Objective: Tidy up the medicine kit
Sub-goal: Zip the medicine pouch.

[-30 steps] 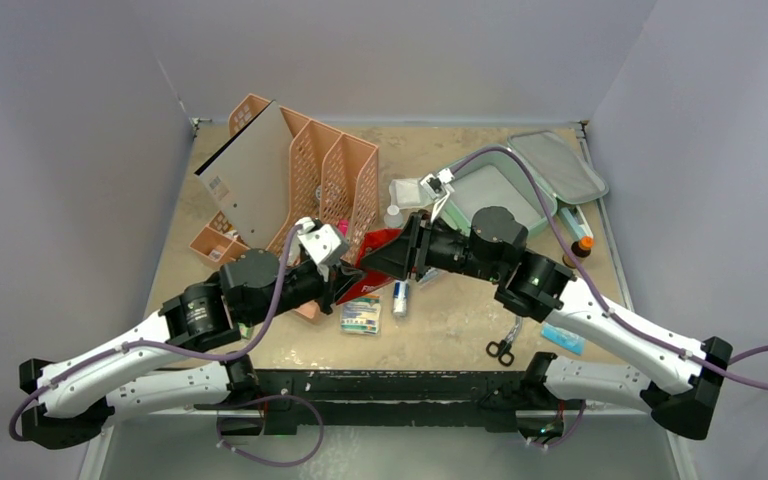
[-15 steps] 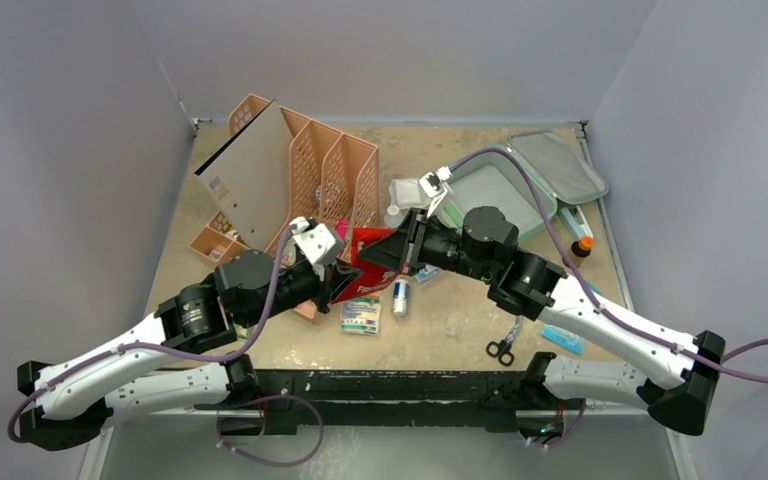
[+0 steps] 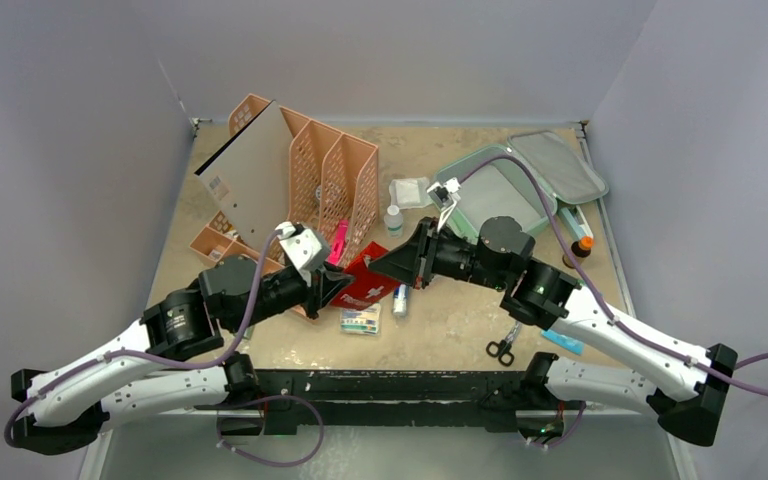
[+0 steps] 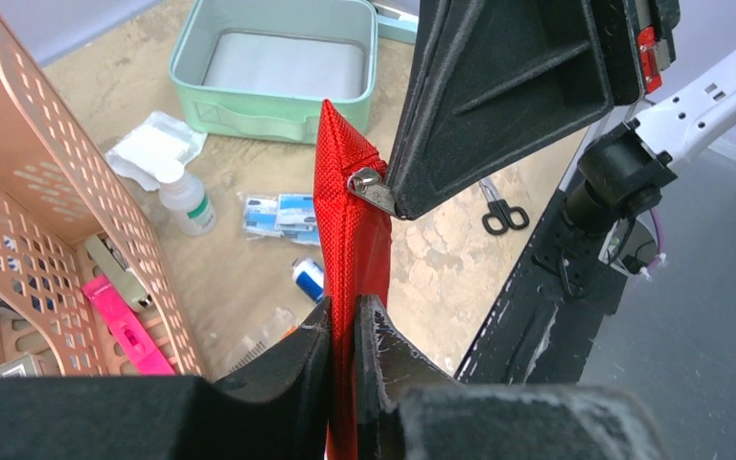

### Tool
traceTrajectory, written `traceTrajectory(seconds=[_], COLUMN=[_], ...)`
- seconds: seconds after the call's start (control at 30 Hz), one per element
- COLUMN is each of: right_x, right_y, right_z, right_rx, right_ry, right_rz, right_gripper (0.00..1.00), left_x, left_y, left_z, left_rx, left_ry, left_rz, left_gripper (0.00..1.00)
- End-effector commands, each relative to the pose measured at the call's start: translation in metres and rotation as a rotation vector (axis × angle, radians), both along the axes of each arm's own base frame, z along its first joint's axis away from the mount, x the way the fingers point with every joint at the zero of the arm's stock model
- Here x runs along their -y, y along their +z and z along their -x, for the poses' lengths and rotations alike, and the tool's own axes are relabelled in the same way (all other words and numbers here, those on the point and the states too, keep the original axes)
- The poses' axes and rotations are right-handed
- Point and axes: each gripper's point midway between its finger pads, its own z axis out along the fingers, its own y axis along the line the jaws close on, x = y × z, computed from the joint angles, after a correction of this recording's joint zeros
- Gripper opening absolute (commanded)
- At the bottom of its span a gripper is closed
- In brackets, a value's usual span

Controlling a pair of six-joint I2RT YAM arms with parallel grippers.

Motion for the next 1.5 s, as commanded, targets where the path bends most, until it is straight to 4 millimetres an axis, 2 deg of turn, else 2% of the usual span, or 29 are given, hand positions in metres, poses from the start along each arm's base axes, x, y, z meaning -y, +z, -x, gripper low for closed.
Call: traceTrajectory(seconds=[0.0, 0.03, 0.1, 0.13, 0.27, 0.4, 0.47, 0.63, 0.7, 0.77, 0.83, 0.97, 1.1, 1.27, 1.47], right_x=[0.001, 0.0, -0.001, -0.002, 0.0, 0.004, 0.004, 0.002, 0.002, 0.005, 0.009, 0.01, 0.008, 0.007, 0.002], right_y=[0.011, 0.008, 0.0, -0.001, -0.009, -0.022, -0.022, -0.006, -0.003, -0.02, -0.031, -0.027, -0.028, -0.028, -0.025], right_z=[0.008, 0.008, 0.013, 0.014, 0.011, 0.016, 0.017, 0.014, 0.008, 0.003, 0.0, 0.008, 0.02, 0.018, 0.016], right_rx=[0.096, 0.091, 0.064, 0.059, 0.051, 0.053, 0.068, 0.131, 0.194, 0.186, 0.182, 0.262, 0.352, 0.372, 0.366], right_ry=[0.061, 0.065, 0.091, 0.095, 0.077, 0.1, 0.107, 0.105, 0.081, 0.062, 0.047, 0.105, 0.174, 0.187, 0.197], right_rz=[-0.027, -0.015, -0.002, -0.006, 0.023, 0.06, 0.056, 0.015, 0.019, 0.082, 0.118, 0.109, 0.047, 0.082, 0.09], right_gripper=[0.0, 0.0, 0.0, 0.0, 0.0, 0.0, 0.0, 0.0, 0.0, 0.0, 0.0, 0.0, 0.0, 0.0, 0.0], left_x=[-0.003, -0.003, -0.001, 0.0, -0.002, -0.007, -0.009, -0.011, -0.009, -0.008, -0.006, 0.002, 0.005, 0.022, 0.024], left_y=[0.018, 0.018, 0.017, 0.016, 0.011, 0.011, 0.01, 0.011, 0.01, 0.011, 0.014, 0.022, 0.026, 0.04, 0.03], left_z=[0.012, 0.014, 0.017, 0.018, 0.012, 0.001, -0.001, 0.002, 0.006, 0.006, 0.007, 0.007, -0.01, -0.011, -0.013], left_rx=[-0.001, -0.001, 0.0, 0.002, 0.007, 0.005, -0.015, -0.044, -0.07, -0.12, -0.169, -0.269, -0.392, -0.393, -0.406], left_ry=[-0.052, -0.063, -0.082, -0.09, -0.055, 0.02, 0.048, 0.05, 0.036, 0.06, 0.069, 0.096, 0.248, 0.21, 0.227], left_rz=[0.027, 0.026, 0.028, 0.029, 0.027, 0.054, 0.064, 0.095, 0.107, 0.132, 0.156, 0.199, 0.258, 0.259, 0.18], left_gripper=[0.12, 0.12, 0.02, 0.0, 0.0, 0.0, 0.07, 0.18, 0.34, 0.43, 0.46, 0.49, 0.56, 0.58, 0.57])
